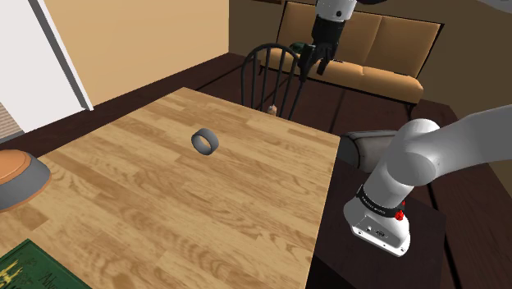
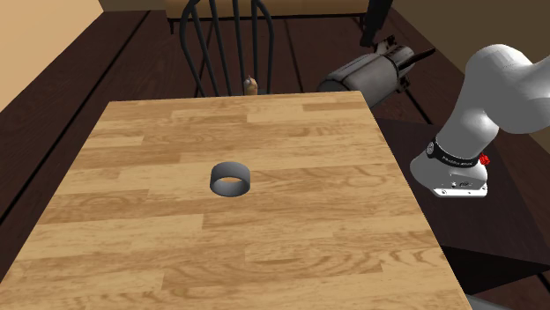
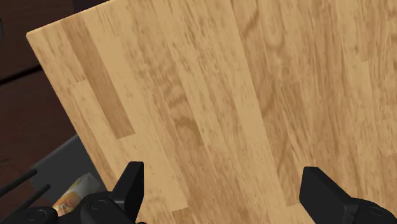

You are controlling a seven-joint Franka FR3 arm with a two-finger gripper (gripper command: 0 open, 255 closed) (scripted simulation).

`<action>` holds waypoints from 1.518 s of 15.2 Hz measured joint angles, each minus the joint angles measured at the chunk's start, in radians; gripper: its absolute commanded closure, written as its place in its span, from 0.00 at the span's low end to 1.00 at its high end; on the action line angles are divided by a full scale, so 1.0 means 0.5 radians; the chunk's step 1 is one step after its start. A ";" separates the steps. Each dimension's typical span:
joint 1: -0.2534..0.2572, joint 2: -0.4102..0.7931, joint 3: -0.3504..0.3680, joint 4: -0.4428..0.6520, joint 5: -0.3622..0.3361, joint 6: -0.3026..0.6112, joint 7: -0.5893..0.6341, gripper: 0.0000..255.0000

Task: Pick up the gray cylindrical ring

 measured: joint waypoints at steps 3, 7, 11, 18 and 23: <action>0.010 0.068 0.020 -0.006 0.010 0.069 0.011 0.00; 0.036 0.294 0.080 0.024 0.032 0.258 0.042 0.00; 0.062 0.573 0.157 0.079 0.044 0.475 0.092 0.00; 0.096 1.063 0.279 0.262 0.006 0.764 0.186 0.00; 0.127 1.439 0.354 0.482 -0.075 0.903 0.276 0.00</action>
